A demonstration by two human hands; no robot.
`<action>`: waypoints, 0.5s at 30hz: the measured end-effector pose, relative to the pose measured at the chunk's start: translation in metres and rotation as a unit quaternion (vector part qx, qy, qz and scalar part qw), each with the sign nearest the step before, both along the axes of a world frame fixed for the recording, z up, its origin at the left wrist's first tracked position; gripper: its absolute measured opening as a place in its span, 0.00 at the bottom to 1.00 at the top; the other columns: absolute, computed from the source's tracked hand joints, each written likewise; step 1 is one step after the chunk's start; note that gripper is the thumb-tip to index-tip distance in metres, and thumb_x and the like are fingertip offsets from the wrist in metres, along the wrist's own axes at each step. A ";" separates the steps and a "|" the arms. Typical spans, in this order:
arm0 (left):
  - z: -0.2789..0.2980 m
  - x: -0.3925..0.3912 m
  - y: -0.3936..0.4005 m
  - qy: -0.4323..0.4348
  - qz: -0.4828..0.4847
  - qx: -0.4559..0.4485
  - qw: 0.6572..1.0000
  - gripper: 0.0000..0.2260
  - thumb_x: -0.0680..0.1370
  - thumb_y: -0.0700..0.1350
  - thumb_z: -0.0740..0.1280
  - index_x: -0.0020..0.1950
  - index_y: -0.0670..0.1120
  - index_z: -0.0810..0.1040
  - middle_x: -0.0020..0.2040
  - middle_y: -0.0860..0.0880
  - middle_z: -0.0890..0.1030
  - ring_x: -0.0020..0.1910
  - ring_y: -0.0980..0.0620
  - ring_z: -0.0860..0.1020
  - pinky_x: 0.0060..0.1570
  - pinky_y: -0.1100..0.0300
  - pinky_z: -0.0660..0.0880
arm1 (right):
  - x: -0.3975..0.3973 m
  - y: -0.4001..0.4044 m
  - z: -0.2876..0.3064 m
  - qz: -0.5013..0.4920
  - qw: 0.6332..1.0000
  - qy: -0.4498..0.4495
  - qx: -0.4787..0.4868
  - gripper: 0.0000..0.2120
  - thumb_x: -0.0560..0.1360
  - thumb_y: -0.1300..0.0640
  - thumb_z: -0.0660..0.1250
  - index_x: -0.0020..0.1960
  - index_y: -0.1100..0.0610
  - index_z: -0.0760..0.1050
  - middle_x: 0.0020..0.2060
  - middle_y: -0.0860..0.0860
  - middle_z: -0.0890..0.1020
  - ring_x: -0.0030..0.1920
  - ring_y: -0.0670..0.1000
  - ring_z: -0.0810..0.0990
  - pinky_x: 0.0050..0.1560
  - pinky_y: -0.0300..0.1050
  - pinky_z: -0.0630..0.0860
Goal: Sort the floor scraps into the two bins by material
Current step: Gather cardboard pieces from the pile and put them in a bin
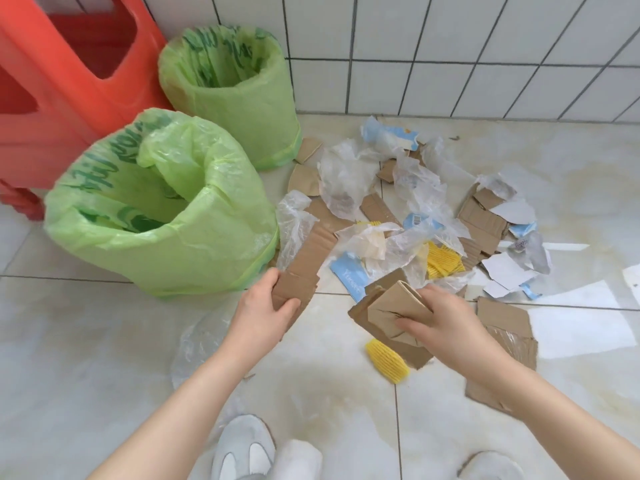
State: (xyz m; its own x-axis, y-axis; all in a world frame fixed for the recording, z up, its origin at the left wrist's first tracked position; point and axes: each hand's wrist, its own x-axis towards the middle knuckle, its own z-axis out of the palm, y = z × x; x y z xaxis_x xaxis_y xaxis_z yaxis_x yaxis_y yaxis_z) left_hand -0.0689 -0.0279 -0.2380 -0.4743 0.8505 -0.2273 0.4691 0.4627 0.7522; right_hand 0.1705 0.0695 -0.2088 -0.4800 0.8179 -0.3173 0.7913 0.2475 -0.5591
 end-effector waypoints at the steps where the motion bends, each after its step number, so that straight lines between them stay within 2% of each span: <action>1: 0.008 -0.003 -0.002 0.000 0.008 0.012 1.000 0.06 0.73 0.40 0.69 0.47 0.47 0.74 0.42 0.54 0.81 0.42 0.51 0.77 0.39 0.58 0.70 | -0.008 0.001 0.006 0.017 1.000 -0.001 0.006 0.06 0.74 0.56 0.68 0.51 0.55 0.78 0.44 0.50 0.75 0.47 0.51 0.74 0.43 0.43 0.66; 4: 0.033 -0.019 -0.007 0.008 0.028 0.044 0.999 0.08 0.75 0.39 0.68 0.52 0.46 0.73 0.46 0.52 0.81 0.47 0.50 0.77 0.41 0.62 0.66 | -0.036 0.010 0.030 0.047 0.999 0.010 0.015 0.07 0.76 0.56 0.66 0.52 0.56 0.76 0.46 0.51 0.76 0.49 0.52 0.74 0.48 0.46 0.70; 9: 0.091 -0.074 -0.021 0.005 0.085 0.108 0.991 0.11 0.76 0.40 0.66 0.57 0.50 0.72 0.51 0.56 0.81 0.51 0.56 0.78 0.49 0.60 0.71 | -0.119 0.016 0.096 0.109 0.988 0.097 0.047 0.05 0.75 0.59 0.66 0.50 0.54 0.74 0.45 0.50 0.77 0.48 0.52 0.75 0.46 0.46 0.69; 12: 0.113 -0.089 -0.028 -0.001 0.127 0.140 0.982 0.14 0.77 0.39 0.64 0.59 0.53 0.70 0.49 0.60 0.80 0.48 0.65 0.78 0.44 0.65 0.74 | -0.154 0.018 0.117 0.121 0.981 0.145 0.054 0.05 0.74 0.59 0.67 0.48 0.55 0.72 0.44 0.49 0.77 0.47 0.52 0.75 0.45 0.47 0.71; 13: 0.118 -0.093 -0.030 0.002 0.145 0.148 0.978 0.15 0.77 0.39 0.64 0.60 0.54 0.70 0.49 0.61 0.80 0.48 0.66 0.78 0.43 0.67 0.73 | -0.165 0.018 0.121 0.123 0.978 0.160 0.053 0.05 0.73 0.59 0.67 0.48 0.55 0.72 0.43 0.49 0.78 0.47 0.52 0.76 0.45 0.47 0.72; 15: 0.127 -0.104 -0.032 0.016 0.185 0.161 0.969 0.17 0.77 0.39 0.64 0.63 0.53 0.70 0.49 0.61 0.79 0.48 0.60 0.78 0.43 0.64 0.72 | -0.186 0.018 0.129 0.124 0.974 0.184 0.050 0.07 0.73 0.59 0.67 0.49 0.55 0.71 0.43 0.48 0.77 0.47 0.52 0.75 0.44 0.47 0.72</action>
State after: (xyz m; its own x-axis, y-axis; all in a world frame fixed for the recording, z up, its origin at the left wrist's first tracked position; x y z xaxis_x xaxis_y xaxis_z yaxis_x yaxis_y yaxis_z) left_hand -0.1727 -0.0597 -0.1108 -0.7625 0.6456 0.0416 0.3421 0.3479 0.8729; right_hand -0.0156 0.0878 -0.0802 -0.7325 0.6807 -0.0105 0.4505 0.4731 -0.7571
